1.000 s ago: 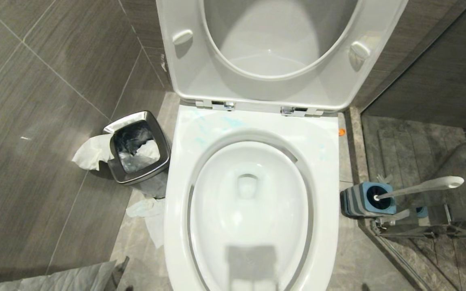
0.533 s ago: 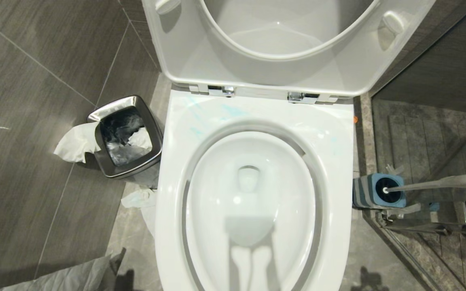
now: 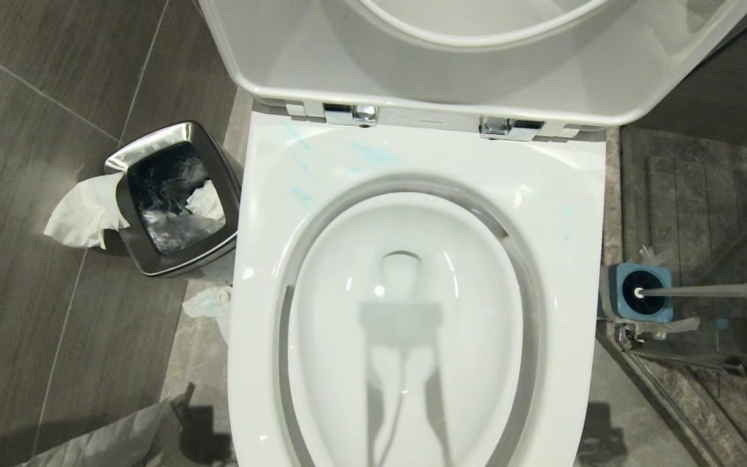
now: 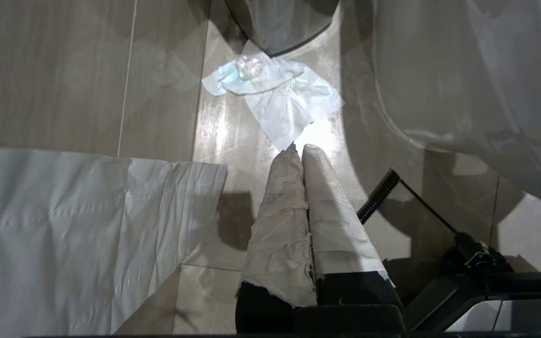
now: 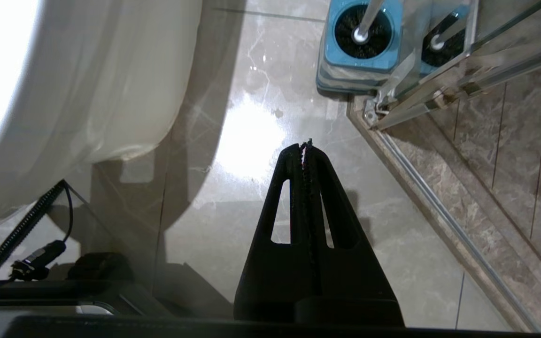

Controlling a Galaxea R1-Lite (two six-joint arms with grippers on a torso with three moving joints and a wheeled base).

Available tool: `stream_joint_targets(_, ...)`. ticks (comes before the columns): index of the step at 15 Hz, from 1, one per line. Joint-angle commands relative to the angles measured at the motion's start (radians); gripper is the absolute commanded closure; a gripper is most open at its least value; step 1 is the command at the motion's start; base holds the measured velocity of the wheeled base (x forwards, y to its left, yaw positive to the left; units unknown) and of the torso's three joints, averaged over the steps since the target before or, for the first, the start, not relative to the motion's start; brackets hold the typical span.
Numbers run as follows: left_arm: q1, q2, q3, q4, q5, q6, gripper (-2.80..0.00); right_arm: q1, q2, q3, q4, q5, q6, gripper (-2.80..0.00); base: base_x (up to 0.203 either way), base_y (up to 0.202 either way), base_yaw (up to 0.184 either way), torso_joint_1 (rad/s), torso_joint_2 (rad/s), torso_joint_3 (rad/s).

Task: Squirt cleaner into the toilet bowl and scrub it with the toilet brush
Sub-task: Pour in the cleaning agent

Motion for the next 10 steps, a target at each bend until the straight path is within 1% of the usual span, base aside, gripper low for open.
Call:
stream_joint_targets(1,0.0,0.0,0.002,0.001,0.0,0.001,0.0,0.0,-0.001,0.0,0.0,-0.001,0.0,0.0,0.0,0.0,0.0,0.003,0.0,-0.2)
stream_joint_targets(6,0.0,0.0,0.002,0.001,-0.001,0.001,0.0,0.0,-0.001,0.0,0.0,-0.001,-0.001,0.0,0.0,0.0,0.0,0.006,0.0,-0.198)
stream_joint_targets(10,0.0,0.0,0.002,0.001,-0.001,0.001,0.0,0.0,-0.001,0.001,-0.001,-0.001,-0.003,0.0,0.0,0.0,0.0,0.006,0.0,-0.047)
